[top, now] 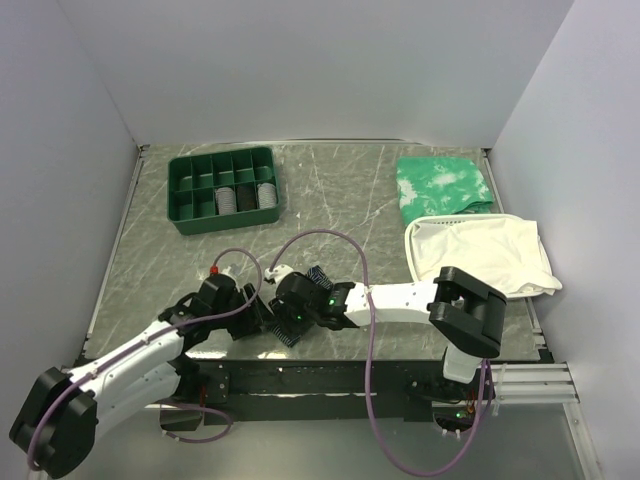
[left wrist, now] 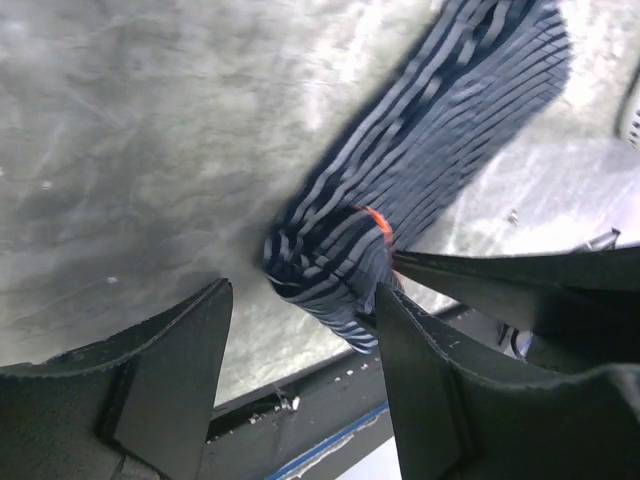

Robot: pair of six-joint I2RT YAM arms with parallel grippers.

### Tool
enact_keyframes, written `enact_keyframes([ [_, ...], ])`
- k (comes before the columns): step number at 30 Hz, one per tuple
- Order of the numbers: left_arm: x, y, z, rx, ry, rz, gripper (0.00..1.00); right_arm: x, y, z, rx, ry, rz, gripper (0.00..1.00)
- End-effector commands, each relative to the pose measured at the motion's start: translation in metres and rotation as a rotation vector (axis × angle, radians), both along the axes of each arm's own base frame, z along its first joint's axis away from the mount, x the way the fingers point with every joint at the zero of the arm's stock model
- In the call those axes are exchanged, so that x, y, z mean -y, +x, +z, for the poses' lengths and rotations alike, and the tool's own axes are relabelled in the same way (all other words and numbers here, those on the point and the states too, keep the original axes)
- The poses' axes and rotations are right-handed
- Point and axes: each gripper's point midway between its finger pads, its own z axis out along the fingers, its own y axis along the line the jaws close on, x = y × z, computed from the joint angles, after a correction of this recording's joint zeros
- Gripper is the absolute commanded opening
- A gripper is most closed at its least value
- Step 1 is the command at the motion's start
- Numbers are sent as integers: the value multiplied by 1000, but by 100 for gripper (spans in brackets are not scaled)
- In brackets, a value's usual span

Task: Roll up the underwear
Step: Roll the underwear to the center of the board.

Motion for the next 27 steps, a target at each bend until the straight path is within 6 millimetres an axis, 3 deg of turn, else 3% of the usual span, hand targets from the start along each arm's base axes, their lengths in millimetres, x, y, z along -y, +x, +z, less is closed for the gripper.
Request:
enact_keyframes([
  [1, 1, 10, -4, -9, 21, 40, 63, -2, 2, 6, 10, 29, -5, 41],
  [11, 7, 28, -8, 2, 52, 59, 52, 0, 1, 12, 21, 53, 1, 43],
  [19, 14, 22, -15, -9, 74, 31, 38, 0, 0, 14, 22, 63, -1, 45],
  [21, 17, 21, -15, -10, 73, 24, 35, 1, 1, 20, 31, 75, -4, 50],
  [23, 20, 21, -16, -10, 80, 14, 34, 1, 3, 34, 57, 101, -18, 62],
  [27, 25, 22, -14, -10, 92, -6, 34, 8, 6, 65, 148, 129, -42, 68],
])
